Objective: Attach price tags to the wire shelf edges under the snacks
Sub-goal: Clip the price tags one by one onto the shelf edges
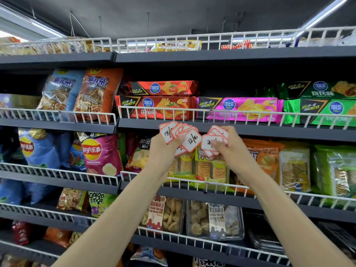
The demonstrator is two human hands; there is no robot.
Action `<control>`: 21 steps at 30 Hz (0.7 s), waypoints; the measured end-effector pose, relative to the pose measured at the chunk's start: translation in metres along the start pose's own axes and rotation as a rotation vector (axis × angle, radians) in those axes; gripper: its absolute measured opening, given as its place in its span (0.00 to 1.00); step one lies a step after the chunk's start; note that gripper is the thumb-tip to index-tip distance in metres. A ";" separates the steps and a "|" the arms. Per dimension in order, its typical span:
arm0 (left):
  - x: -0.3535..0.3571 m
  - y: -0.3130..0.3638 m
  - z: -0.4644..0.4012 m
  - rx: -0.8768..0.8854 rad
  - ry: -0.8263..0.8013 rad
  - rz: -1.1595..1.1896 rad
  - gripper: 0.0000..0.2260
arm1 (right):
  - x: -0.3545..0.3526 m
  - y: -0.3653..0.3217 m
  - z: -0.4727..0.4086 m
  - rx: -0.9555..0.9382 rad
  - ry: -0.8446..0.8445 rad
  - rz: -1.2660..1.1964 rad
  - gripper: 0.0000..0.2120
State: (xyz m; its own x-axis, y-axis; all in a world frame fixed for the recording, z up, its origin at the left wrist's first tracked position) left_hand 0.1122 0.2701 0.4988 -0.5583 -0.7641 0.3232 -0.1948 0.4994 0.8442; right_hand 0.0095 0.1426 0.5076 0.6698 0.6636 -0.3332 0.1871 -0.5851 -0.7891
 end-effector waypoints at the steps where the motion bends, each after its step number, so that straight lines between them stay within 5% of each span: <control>1: -0.001 0.001 -0.001 0.016 0.015 0.009 0.07 | -0.003 0.001 0.000 0.017 0.044 -0.038 0.07; 4: -0.003 0.001 -0.002 -0.018 0.014 0.099 0.07 | -0.011 0.001 0.001 0.032 0.096 -0.140 0.07; 7: -0.001 0.000 -0.001 -0.045 -0.002 0.157 0.08 | -0.013 -0.001 0.004 -0.037 0.082 -0.095 0.18; 21: 0.015 0.000 0.002 -0.060 -0.136 0.247 0.09 | -0.003 -0.012 0.005 -0.112 0.087 0.187 0.06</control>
State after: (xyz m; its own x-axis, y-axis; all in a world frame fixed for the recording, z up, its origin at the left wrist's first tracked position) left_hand 0.1023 0.2596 0.5032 -0.6870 -0.5586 0.4647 0.0060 0.6352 0.7723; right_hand 0.0017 0.1492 0.5154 0.7590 0.4985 -0.4188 0.1290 -0.7456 -0.6537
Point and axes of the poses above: each hand's wrist, its own z-axis away from the middle knuckle, its own x-axis out of the palm, y = z × x, the point moved 2 cm from there along -z, towards the middle knuckle, and after that the axes turned 7 degrees about z, right-handed, at the moved point
